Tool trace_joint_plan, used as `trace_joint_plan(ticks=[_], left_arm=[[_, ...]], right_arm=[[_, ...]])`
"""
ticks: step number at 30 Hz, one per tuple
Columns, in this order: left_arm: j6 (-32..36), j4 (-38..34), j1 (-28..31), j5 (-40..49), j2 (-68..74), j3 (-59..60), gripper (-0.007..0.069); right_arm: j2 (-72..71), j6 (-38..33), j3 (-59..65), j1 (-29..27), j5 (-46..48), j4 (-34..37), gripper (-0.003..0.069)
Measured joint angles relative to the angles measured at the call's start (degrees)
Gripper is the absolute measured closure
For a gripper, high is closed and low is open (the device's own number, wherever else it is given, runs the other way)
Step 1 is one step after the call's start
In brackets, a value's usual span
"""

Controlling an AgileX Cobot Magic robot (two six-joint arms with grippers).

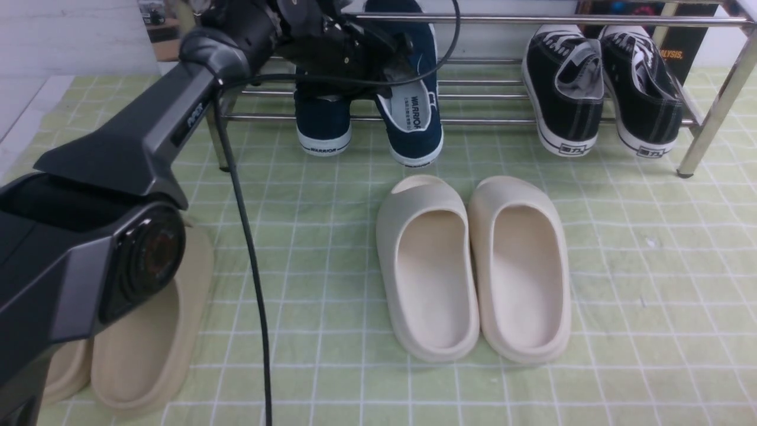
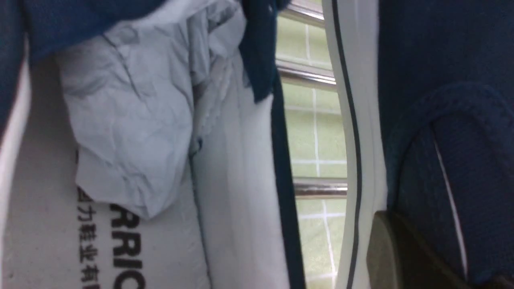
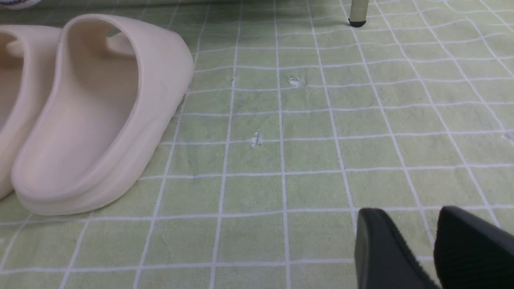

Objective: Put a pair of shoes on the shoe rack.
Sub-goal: Use the left arm to put a shoe into the shoe rack

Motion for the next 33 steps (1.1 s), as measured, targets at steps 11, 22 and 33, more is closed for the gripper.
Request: trace_joint_plan(ticks=[11,22,33], left_arm=[[6.0,-1.1,0.2,-7.3,0.0,-0.3,0.023],[13.6,-0.4,0.1,7.1,-7.0,-0.3,0.0351],[13.7,5.4,0.1,24.7,-16.8,1.8,0.0638]], right_arm=[[0.0,0.0,0.0,0.0,0.0,0.0,0.0419],[0.0,0.0,0.0,0.0,0.0,0.0,0.0419],[0.0,0.0,0.0,0.0,0.0,0.0,0.0419]])
